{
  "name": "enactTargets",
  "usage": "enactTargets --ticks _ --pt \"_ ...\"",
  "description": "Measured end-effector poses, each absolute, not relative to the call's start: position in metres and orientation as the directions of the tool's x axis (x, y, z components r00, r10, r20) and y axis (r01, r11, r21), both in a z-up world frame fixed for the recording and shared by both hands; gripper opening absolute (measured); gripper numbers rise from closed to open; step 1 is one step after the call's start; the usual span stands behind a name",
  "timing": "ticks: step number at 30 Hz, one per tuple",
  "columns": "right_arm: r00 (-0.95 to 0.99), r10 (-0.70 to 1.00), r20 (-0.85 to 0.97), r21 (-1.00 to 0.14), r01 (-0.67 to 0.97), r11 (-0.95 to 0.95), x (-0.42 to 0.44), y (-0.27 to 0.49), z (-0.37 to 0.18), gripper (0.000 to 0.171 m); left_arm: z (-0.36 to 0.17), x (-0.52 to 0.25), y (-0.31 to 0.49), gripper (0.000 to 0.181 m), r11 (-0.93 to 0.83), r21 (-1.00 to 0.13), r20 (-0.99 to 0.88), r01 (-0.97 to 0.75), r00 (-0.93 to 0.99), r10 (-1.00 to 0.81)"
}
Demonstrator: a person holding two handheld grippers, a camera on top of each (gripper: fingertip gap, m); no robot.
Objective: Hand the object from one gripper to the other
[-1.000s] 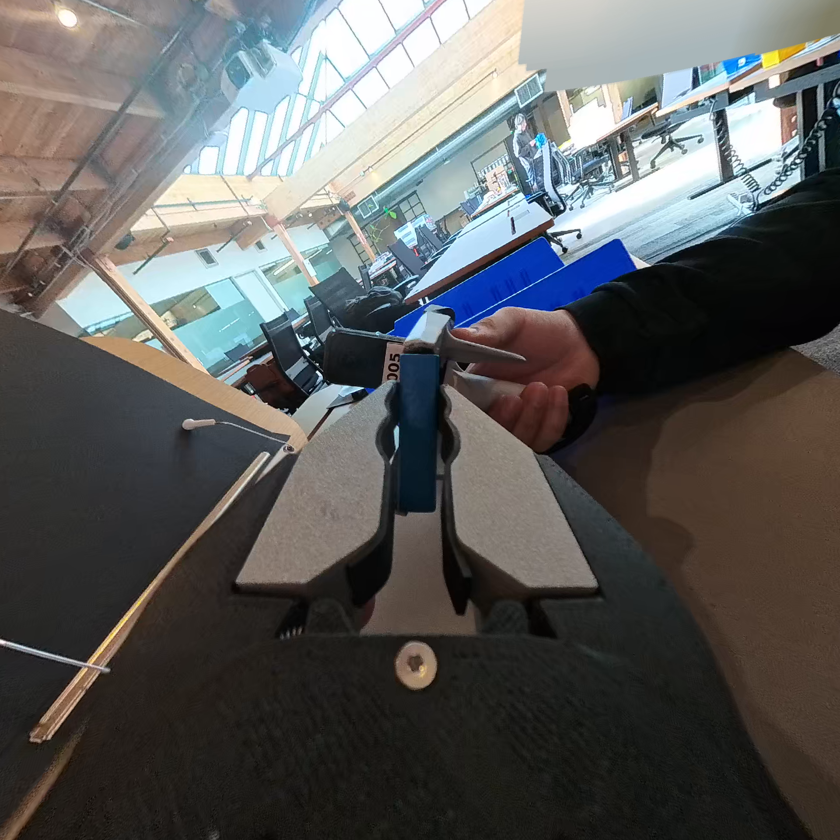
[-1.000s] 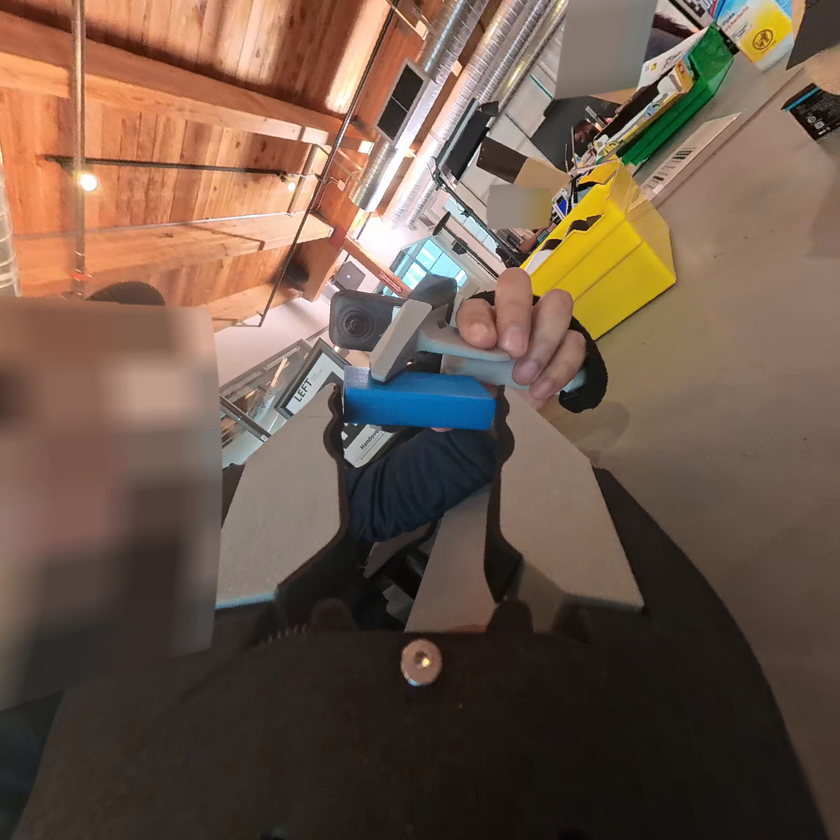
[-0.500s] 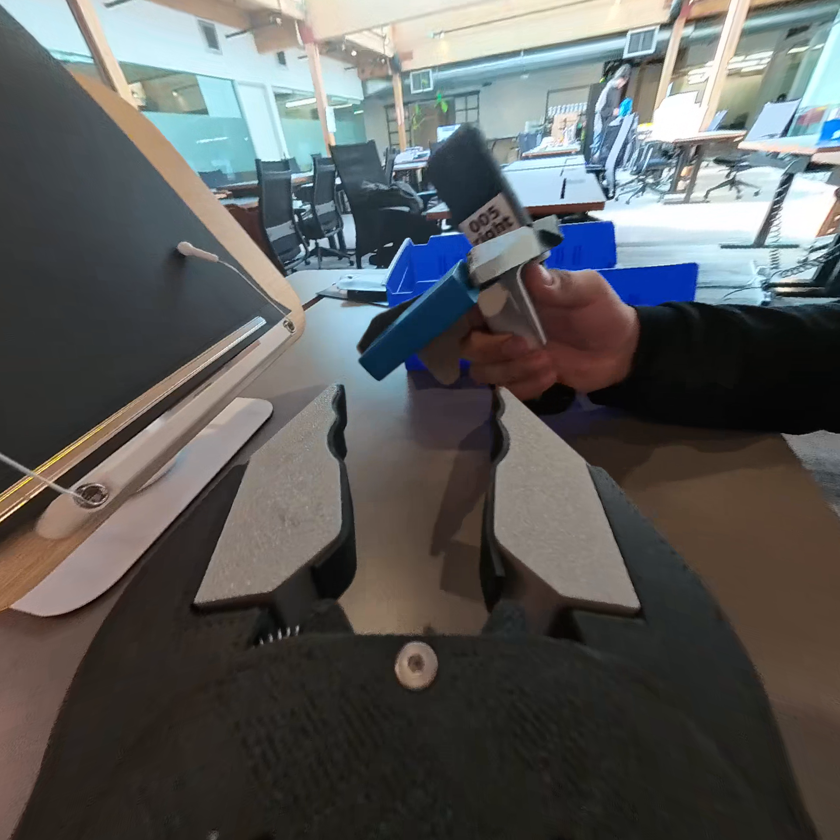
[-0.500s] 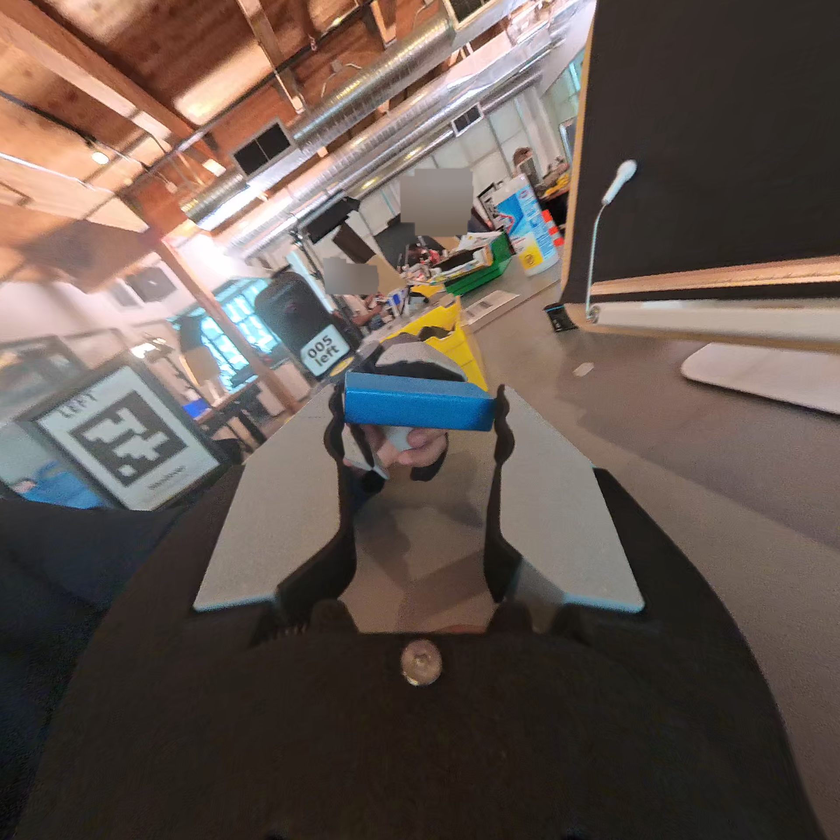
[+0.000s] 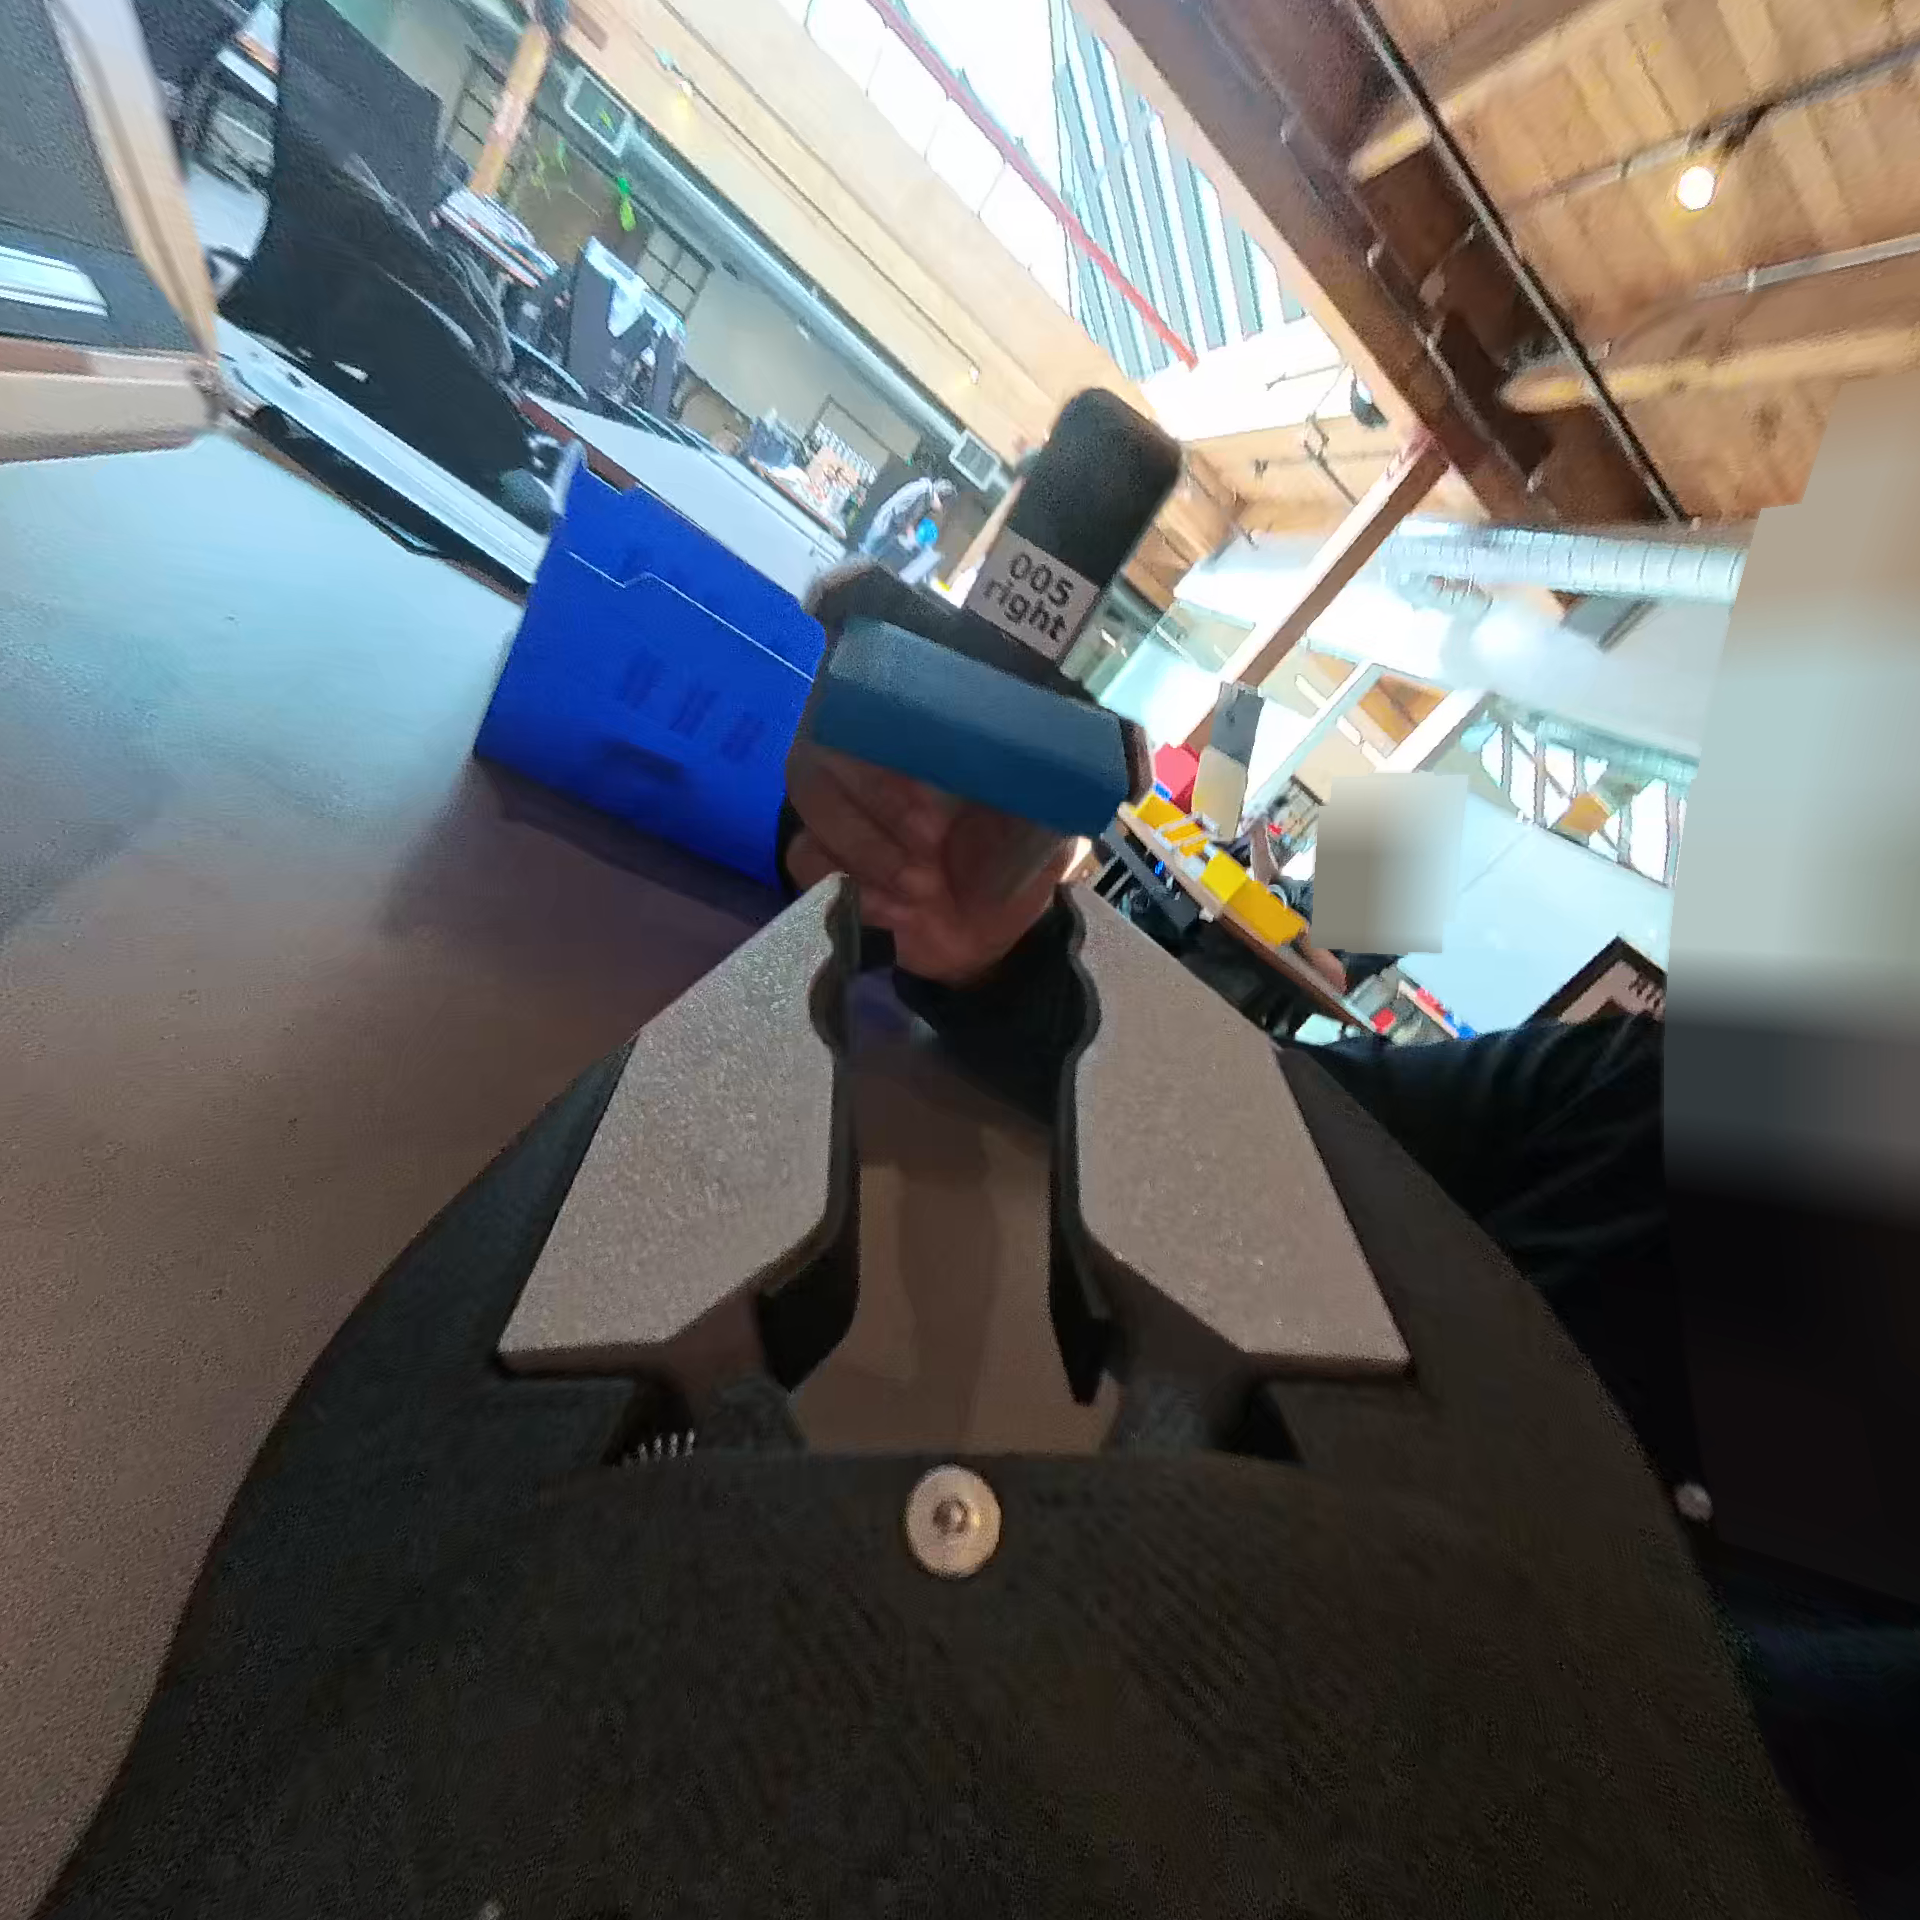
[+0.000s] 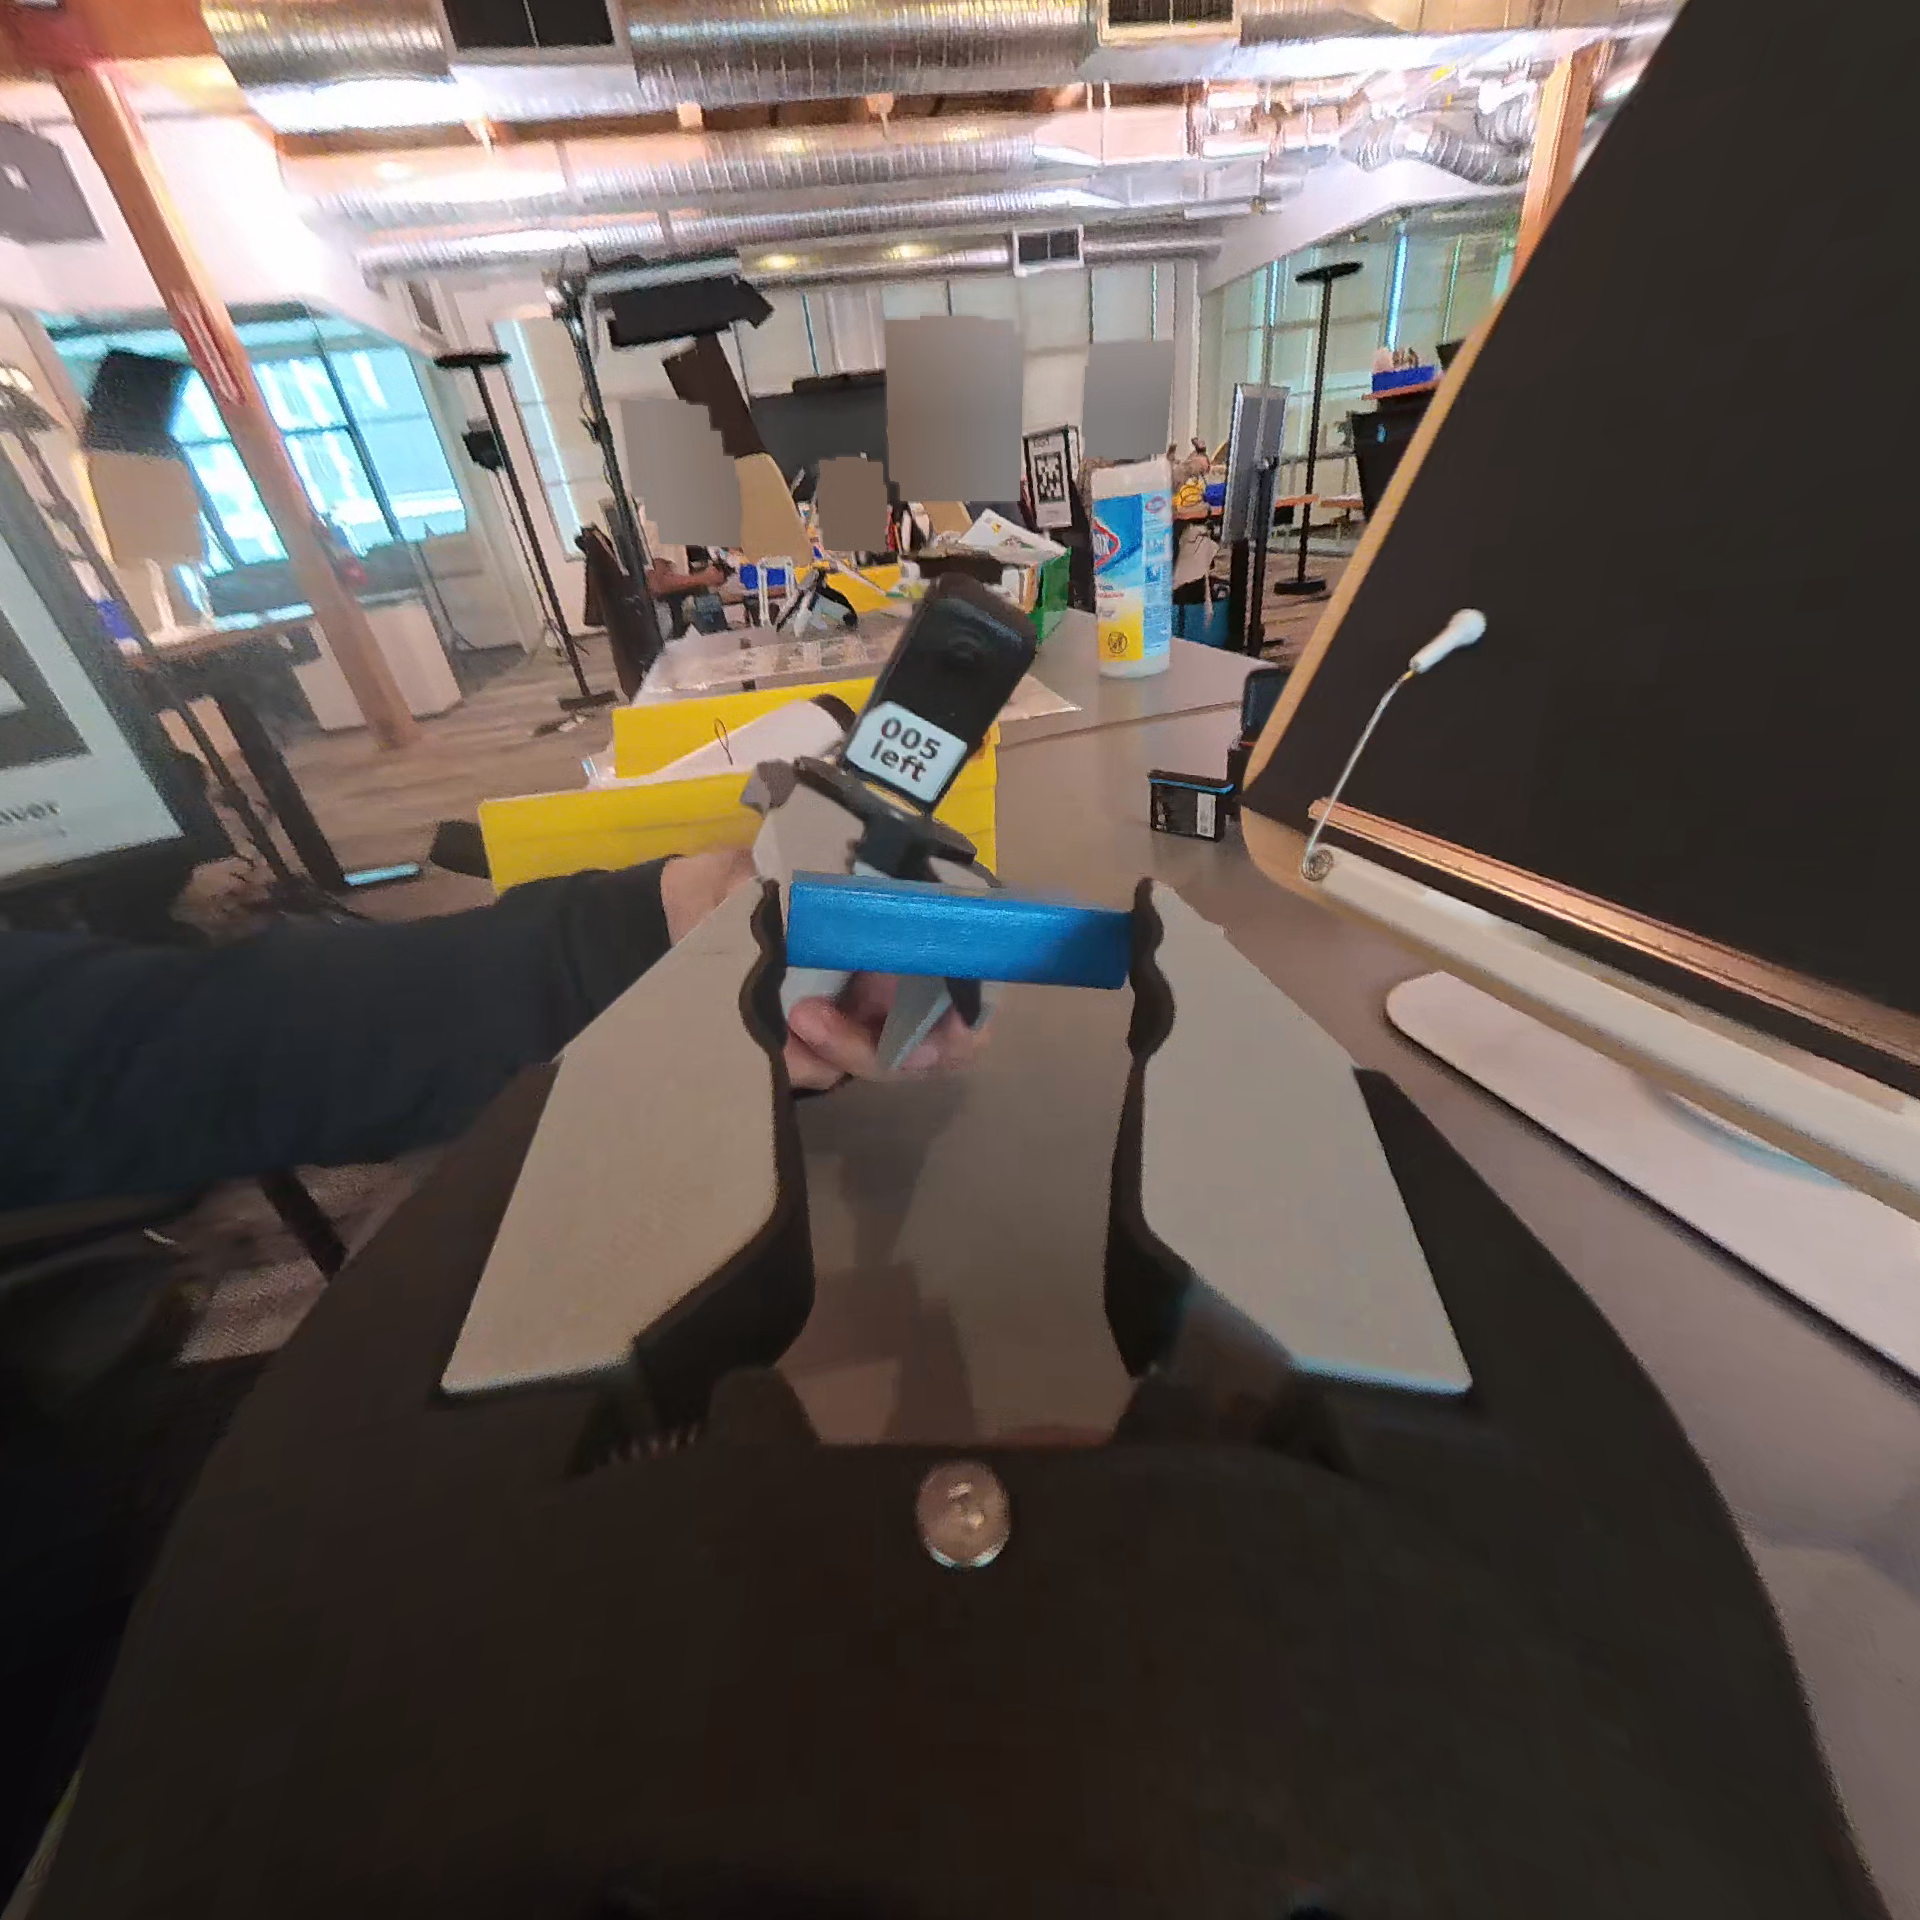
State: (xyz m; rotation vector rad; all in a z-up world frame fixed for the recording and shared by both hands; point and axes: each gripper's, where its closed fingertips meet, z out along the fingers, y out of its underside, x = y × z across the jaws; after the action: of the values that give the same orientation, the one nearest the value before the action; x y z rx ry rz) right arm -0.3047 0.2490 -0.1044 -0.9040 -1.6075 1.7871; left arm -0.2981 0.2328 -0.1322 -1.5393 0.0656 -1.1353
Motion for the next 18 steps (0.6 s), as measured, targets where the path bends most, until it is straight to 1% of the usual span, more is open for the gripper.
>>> enactTargets --ticks 3,6,8,11,14,17,18 --pt "-0.614 0.785 -0.078 -0.997 0.037 -0.070 -0.306 0.243 -0.112 0.064 -0.135 -0.302 0.236 0.035 -0.370 -0.727 0.670 0.579 0.480 -0.566" --pt "-0.633 0.774 -0.017 -1.000 0.011 -0.013 -0.304 0.233 -0.113 0.064 -0.121 -0.294 0.228 0.036 -0.413 -0.659 0.704 0.629 0.322 -0.633" --pt "-0.622 0.782 0.042 -0.999 -0.028 0.031 -0.303 0.232 -0.111 0.065 -0.114 -0.296 0.226 0.035 -0.414 -0.624 0.715 0.663 0.269 -0.646" --pt "-0.626 0.772 0.113 -0.994 -0.066 0.092 -0.300 0.225 -0.111 0.065 -0.120 -0.291 0.228 0.030 -0.426 -0.638 0.716 0.641 0.290 -0.635" --pt "-0.620 0.758 0.202 -0.978 -0.088 0.189 -0.301 0.214 -0.119 0.064 -0.125 -0.281 0.231 0.037 -0.459 -0.647 0.722 0.609 0.294 -0.627" --pt "-0.591 0.766 0.252 -0.963 -0.076 0.258 -0.306 0.214 -0.130 0.064 -0.130 -0.285 0.236 0.031 -0.399 -0.719 0.670 0.569 0.412 -0.618" --pt "-0.591 0.769 0.243 -0.965 -0.066 0.254 -0.307 0.215 -0.132 0.063 -0.133 -0.288 0.238 0.025 -0.381 -0.749 0.646 0.543 0.469 -0.602"
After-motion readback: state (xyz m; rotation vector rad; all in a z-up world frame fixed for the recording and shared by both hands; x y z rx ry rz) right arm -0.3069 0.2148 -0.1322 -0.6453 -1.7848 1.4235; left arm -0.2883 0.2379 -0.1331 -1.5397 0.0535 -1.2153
